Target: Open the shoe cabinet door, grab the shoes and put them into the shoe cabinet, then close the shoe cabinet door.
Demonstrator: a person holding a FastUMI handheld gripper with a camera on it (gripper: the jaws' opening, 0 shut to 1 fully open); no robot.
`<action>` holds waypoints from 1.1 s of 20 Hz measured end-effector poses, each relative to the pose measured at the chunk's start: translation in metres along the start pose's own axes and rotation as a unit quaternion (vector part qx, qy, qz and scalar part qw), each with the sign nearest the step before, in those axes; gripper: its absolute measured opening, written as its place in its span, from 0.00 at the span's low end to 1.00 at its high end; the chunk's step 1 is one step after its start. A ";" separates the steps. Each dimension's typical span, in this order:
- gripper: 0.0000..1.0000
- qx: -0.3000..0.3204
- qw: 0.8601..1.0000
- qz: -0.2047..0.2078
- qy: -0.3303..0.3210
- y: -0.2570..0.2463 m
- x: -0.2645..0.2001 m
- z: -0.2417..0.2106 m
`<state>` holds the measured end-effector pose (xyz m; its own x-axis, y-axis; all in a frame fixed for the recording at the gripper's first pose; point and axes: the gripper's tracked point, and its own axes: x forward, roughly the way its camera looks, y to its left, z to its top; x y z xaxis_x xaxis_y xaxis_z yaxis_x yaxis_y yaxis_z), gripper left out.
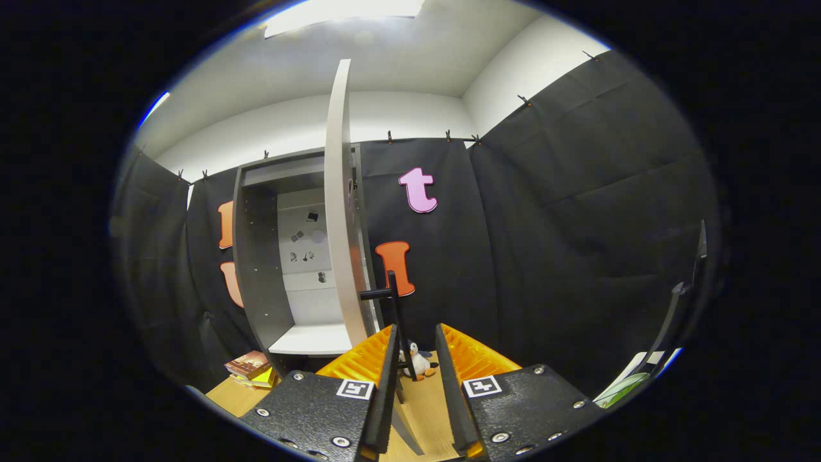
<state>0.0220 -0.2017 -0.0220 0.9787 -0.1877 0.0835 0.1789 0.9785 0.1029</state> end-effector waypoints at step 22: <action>0.67 -0.034 0.993 0.115 0.020 0.193 -0.035 -0.024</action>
<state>0.0249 -0.0041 -0.0292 0.9974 0.0435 0.0581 -0.0447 0.9988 0.0190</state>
